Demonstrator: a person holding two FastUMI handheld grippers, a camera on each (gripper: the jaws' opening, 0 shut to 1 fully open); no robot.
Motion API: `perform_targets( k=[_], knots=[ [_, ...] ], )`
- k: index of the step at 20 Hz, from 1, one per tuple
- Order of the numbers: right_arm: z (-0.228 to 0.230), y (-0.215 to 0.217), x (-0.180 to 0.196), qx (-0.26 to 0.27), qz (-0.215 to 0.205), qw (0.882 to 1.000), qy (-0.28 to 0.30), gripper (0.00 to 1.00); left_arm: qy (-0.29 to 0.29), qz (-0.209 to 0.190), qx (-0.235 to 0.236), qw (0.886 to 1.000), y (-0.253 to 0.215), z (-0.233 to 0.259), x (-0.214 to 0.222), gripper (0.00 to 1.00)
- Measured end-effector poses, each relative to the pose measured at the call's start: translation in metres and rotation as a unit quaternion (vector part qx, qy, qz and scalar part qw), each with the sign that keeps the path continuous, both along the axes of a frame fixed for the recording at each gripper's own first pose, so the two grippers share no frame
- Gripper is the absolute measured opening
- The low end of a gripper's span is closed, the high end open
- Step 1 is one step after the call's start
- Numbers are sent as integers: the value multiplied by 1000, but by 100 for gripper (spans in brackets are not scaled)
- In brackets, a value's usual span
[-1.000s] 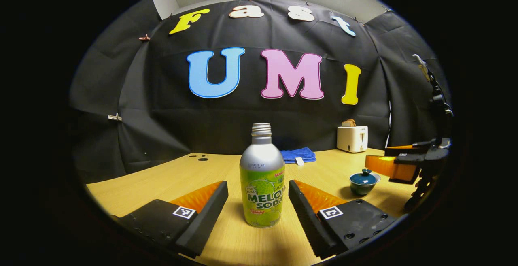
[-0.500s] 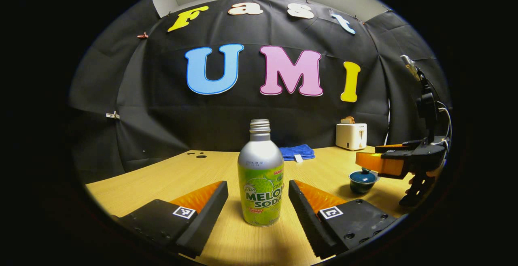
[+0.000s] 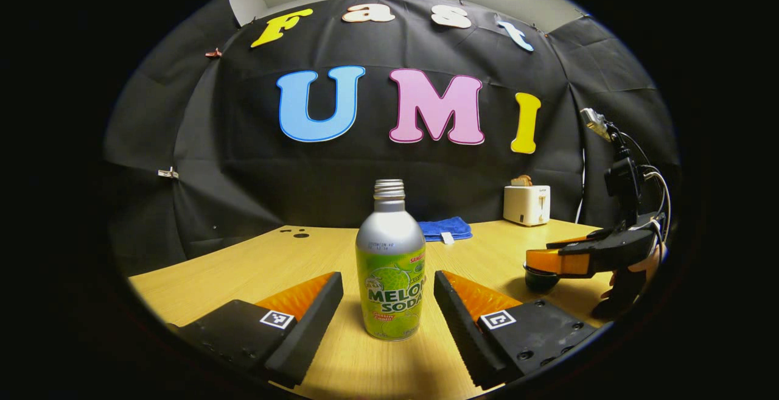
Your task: Open the teacup lid with one hand, grasp the water bottle and pour water into the teacup with the other hand; after pouring, place the water bottle on the coaster and then close the teacup lid.
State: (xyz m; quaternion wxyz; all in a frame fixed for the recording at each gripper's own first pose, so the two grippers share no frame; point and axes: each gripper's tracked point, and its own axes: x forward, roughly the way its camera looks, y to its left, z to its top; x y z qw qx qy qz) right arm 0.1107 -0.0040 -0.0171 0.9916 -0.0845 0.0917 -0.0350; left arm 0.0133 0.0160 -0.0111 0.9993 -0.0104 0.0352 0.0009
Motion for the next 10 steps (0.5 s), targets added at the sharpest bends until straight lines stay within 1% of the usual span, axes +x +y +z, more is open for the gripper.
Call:
perform_targets(
  k=[2, 3, 4, 5, 6, 7, 8, 10],
  knots=[
    [-1, 3, 0, 2, 4, 1000, 3, 61, 0, 0, 0, 1000, 0, -1, 2, 95],
    [1, 4, 1, 0, 5, 1000, 4, 58, 0, 0, 0, 1000, 0, 0, 2, 95],
    [2, 4, 0, -2, 4, 1000, 2, 52, 0, 0, 0, 1000, 1, 0, 2, 95],
    [3, 2, -2, 0, 3, 1000, 3, 41, 0, 0, 0, 1000, 1, -1, 1, 95],
    [2, 2, 0, 4, 3, 1000, 5, 37, 0, -1, 0, 1000, 0, -1, 1, 95],
    [3, 2, 1, 8, 6, 1000, 7, 29, 0, -1, 0, 1000, 0, -1, 2, 95],
    [3, 2, 0, 11, 6, 1000, 11, 34, 0, -1, 0, 1000, 0, -1, 2, 95],
    [4, 1, -1, 18, 10, 1000, 14, 32, 0, -1, 0, 1000, 0, -1, 2, 95]
  ],
)
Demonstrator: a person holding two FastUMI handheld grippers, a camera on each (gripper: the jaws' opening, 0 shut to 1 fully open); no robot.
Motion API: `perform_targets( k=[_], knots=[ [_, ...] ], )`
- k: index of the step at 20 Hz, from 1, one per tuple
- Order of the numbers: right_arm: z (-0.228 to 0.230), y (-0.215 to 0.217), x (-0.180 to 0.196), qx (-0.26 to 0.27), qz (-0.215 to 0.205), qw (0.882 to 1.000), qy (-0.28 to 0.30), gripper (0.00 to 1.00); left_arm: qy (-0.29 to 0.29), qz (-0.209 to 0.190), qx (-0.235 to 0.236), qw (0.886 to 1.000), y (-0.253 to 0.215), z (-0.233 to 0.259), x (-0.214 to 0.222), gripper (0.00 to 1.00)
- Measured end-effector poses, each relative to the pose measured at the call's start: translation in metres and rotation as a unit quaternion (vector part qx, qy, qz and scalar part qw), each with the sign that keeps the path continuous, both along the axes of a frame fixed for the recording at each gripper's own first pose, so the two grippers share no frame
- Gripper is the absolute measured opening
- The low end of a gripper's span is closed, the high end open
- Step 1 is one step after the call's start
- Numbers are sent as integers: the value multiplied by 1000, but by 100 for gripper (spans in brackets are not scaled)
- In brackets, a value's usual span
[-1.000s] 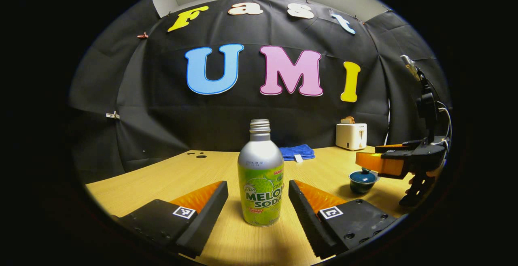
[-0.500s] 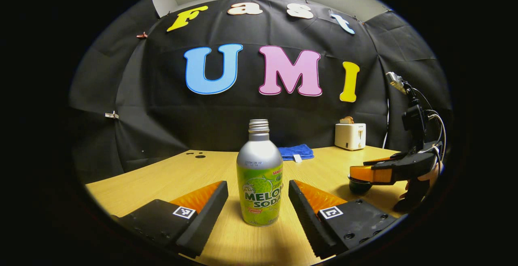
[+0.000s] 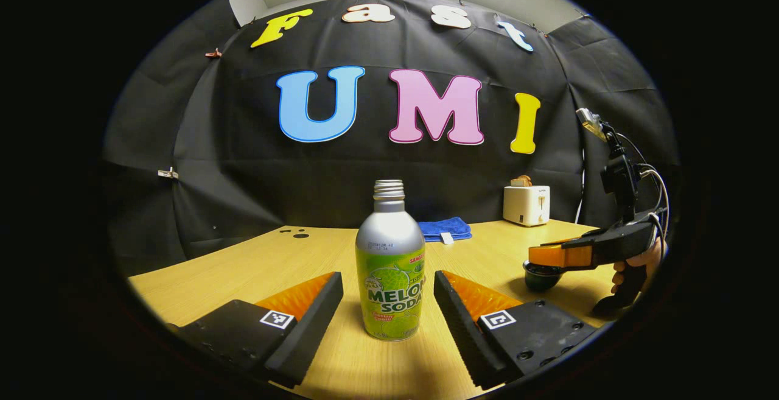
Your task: Open the teacup lid with one hand, grasp the water bottle and pour water into the teacup with the other hand; after pouring, place the water bottle on the coaster and then close the teacup lid.
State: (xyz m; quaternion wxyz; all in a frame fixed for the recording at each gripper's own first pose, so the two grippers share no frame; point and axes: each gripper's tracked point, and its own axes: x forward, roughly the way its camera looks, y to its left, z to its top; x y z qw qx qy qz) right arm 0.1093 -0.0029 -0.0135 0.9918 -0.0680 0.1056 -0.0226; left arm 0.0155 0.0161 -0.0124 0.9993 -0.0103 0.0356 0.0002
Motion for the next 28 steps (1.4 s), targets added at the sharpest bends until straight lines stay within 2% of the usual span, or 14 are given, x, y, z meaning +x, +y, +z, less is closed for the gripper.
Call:
perform_targets(
  k=[2, 3, 4, 11, 17, 24, 26, 28],
  knots=[
    [1, 0, 0, -7, 3, 1000, 0, 24, 2, 0, 0, 1000, 0, 0, 1, 95],
    [2, 0, 0, -13, 4, 1000, -2, 24, 4, 0, 0, 1000, 0, -2, 1, 95],
    [5, 2, -2, -16, 7, 1000, -6, 29, 6, 2, 0, 1000, 1, -2, 1, 95],
    [51, 1, -16, -14, 11, 998, -58, 29, 6, 0, -1, 1000, 0, -4, 12, 95],
    [82, -37, -47, -23, -8, 995, -102, 29, 5, -8, -1, 1000, 0, -5, 36, 95],
    [65, -85, -58, -16, -36, 994, -103, 29, 5, -4, -1, 1000, 2, -7, 66, 95],
    [60, -91, -57, -10, -39, 994, -100, 28, 6, 0, -1, 1000, 3, -7, 70, 87],
    [51, -94, -53, -1, -30, 996, -86, 29, 8, 6, 0, 1000, 3, -7, 73, 83]
  ],
)
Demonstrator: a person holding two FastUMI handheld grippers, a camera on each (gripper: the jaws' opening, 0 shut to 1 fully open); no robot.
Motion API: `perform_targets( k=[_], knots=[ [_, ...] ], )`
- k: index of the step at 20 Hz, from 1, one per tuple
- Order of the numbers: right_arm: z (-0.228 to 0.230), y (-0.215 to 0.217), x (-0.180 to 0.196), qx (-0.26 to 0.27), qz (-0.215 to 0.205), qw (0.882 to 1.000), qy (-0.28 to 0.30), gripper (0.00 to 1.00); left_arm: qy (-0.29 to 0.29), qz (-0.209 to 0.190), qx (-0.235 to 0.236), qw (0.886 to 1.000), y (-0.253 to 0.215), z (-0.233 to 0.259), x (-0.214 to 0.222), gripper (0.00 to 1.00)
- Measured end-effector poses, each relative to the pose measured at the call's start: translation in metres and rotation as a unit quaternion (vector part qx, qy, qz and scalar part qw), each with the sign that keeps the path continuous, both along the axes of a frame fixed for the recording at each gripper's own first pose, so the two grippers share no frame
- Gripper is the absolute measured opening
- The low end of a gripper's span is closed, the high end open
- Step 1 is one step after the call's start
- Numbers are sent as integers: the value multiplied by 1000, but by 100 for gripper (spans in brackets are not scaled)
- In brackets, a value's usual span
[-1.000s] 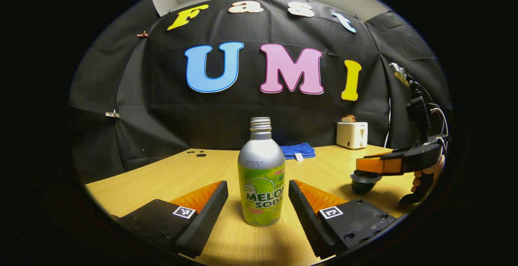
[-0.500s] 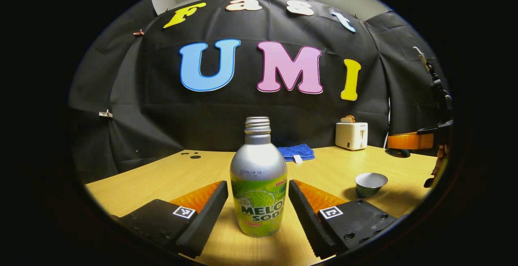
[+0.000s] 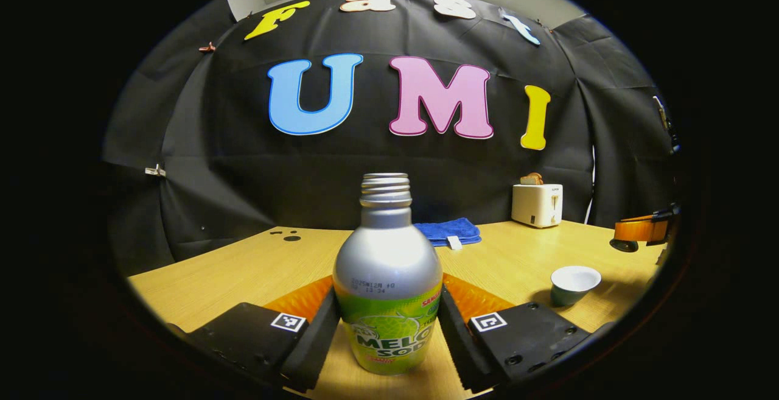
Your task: Open the teacup lid with one hand, grasp the water bottle and pour water into the teacup with the other hand; after pouring, place the water bottle on the coaster and then close the teacup lid.
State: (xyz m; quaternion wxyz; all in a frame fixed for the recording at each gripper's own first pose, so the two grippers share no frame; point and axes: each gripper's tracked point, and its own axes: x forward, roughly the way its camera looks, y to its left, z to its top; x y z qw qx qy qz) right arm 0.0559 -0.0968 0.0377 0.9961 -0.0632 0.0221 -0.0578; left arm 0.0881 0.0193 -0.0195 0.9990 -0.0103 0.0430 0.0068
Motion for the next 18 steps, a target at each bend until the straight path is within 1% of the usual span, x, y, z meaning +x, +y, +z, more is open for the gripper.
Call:
perform_targets(
  k=[1, 2, 3, 4, 6, 8, 10, 12, 15, 18],
  knots=[
    [0, -1, 0, 4, 2, 1000, -1, 29, 0, 2, 2, 1000, -1, -1, 0, 83],
    [1, -7, 2, 5, -5, 1000, -6, 29, 0, 1, 8, 1000, -2, 0, 0, 81],
    [2, -13, 3, 2, -10, 1000, -12, 29, 0, -2, 22, 1000, -6, 0, 0, 80],
    [2, -16, 3, 1, -14, 1000, -13, 29, 1, -3, 45, 999, -9, 2, 0, 79],
    [1, -24, 5, 2, -17, 1000, -11, 29, 8, -14, 105, 994, -19, 3, 3, 78],
    [-3, -32, 9, 10, -19, 1000, -8, 28, 6, -30, 167, 985, -33, 11, 7, 78],
    [-5, -37, 11, 15, -19, 1000, -7, 28, -2, -55, 227, 972, -50, 22, 11, 78],
    [-1, -45, 13, 11, -25, 1000, -14, 29, -5, -81, 293, 953, -64, 27, 19, 78],
    [1, -49, 13, 12, -25, 999, -18, 29, -2, -119, 394, 912, -85, 23, 28, 78],
    [7, -48, 11, 0, -24, 999, -37, 29, 6, -158, 472, 867, -107, 6, 33, 78]
  ],
)
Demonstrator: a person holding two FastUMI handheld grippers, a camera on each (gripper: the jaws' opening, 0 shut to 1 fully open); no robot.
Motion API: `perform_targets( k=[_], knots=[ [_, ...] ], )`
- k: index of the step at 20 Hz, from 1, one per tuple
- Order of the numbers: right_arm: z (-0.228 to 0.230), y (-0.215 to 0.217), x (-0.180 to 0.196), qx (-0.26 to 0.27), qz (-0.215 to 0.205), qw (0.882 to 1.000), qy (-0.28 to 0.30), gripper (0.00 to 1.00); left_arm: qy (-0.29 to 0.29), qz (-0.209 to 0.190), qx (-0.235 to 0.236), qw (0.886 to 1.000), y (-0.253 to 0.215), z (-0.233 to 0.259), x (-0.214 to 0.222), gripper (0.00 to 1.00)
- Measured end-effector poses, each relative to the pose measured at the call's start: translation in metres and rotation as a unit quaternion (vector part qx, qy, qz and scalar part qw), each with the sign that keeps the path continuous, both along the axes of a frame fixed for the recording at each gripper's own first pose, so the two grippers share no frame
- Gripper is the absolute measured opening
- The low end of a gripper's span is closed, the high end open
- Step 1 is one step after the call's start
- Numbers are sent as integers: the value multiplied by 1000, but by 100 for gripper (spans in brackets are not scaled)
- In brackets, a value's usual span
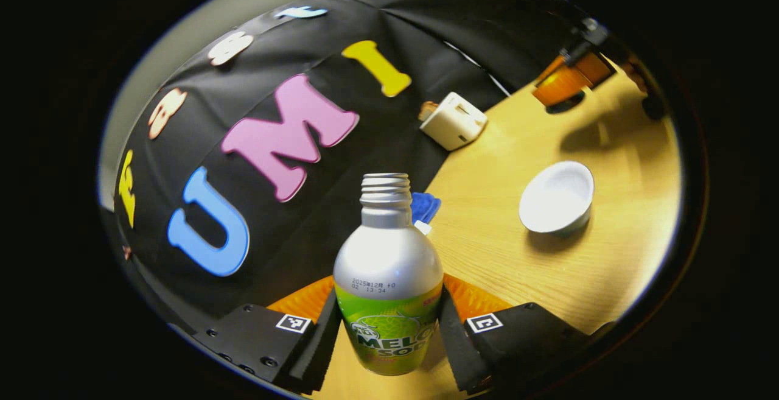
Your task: Open the teacup lid with one hand, grasp the water bottle and pour water into the teacup with the other hand; after pouring, place the water bottle on the coaster and then close the teacup lid.
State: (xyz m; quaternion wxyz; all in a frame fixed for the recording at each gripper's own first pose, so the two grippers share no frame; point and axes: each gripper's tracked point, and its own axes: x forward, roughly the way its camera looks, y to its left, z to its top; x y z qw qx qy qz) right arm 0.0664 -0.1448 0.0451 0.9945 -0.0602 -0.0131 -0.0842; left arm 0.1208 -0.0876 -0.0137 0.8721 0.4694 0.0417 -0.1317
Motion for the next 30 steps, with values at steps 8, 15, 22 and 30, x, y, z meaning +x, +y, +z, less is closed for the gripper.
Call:
perform_targets(
  k=[8, 15, 22, 30],
  knots=[
    [9, 1, -1, -39, 1, 999, -32, 28, 10, -57, 154, 986, -22, -26, 5, 78],
    [9, 4, 0, -39, 7, 999, -32, 29, 19, -94, 268, 959, -22, -36, -3, 78],
    [9, 3, 0, -39, 7, 999, -32, 29, 12, -120, 351, 929, -32, -31, 9, 78],
    [10, 4, 0, -40, 7, 999, -32, 28, 10, -137, 422, 896, -35, -25, 11, 78]
  ],
)
